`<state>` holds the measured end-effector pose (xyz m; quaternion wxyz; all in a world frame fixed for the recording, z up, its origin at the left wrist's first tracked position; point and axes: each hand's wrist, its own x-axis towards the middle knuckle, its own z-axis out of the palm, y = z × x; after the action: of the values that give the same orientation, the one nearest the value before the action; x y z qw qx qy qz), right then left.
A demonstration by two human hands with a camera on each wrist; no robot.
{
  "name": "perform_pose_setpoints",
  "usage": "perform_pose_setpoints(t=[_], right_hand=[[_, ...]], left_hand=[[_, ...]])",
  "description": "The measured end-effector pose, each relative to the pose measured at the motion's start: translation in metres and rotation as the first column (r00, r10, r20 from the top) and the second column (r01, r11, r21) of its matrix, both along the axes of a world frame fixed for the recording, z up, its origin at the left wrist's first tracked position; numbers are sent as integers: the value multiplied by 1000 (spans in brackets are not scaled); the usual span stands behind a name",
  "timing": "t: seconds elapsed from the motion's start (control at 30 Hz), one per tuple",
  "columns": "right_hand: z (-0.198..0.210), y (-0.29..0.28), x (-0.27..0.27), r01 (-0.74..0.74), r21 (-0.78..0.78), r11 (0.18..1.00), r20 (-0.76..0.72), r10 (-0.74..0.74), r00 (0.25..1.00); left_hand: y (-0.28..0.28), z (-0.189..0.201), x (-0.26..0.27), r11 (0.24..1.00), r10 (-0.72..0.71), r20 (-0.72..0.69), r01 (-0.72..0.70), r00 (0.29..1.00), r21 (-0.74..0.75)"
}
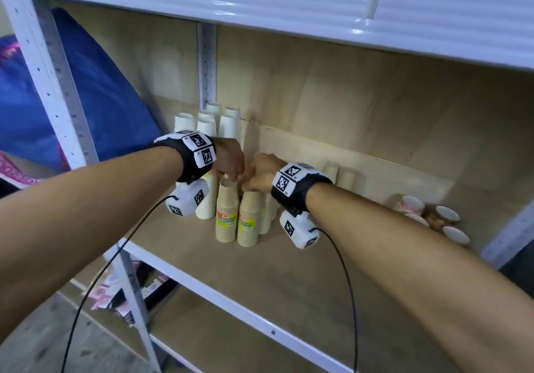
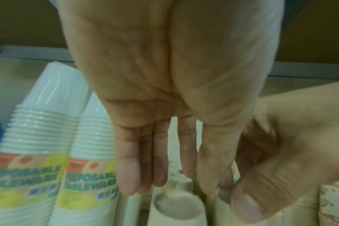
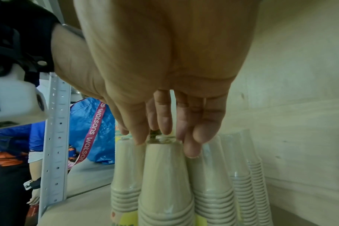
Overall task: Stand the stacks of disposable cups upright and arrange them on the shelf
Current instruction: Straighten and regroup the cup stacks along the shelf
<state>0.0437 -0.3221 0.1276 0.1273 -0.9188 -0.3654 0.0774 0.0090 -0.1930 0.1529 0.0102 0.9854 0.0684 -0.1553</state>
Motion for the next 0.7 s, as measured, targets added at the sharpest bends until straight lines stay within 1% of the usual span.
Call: perform_pose_setpoints(t=[0.1,0.23,0.4,0.53,0.7], right_hand=[[-3,6,-4,-2,-18,1000,-12,2,1000],[-11,13,-5,-14,-77,997,-21,13,1000],[-19,15,-7,-44,-115,992,-2,44,999],[-16,9,-7,-90,-112,990,12,92,996],[-12,-1,-3,-112,-121,986,-34,108,994]], left_hand=[[4,-10,-6,998,8,-35,-11,999,-63],[11,-19,-13,976,73,24,-67,997,-207],[11,-29,-18,950,92,34,-78,995,-302],[10,-31,-18,938,95,38,-77,995,-338],[3,-25,-13,950,71,21,-61,997,-308]])
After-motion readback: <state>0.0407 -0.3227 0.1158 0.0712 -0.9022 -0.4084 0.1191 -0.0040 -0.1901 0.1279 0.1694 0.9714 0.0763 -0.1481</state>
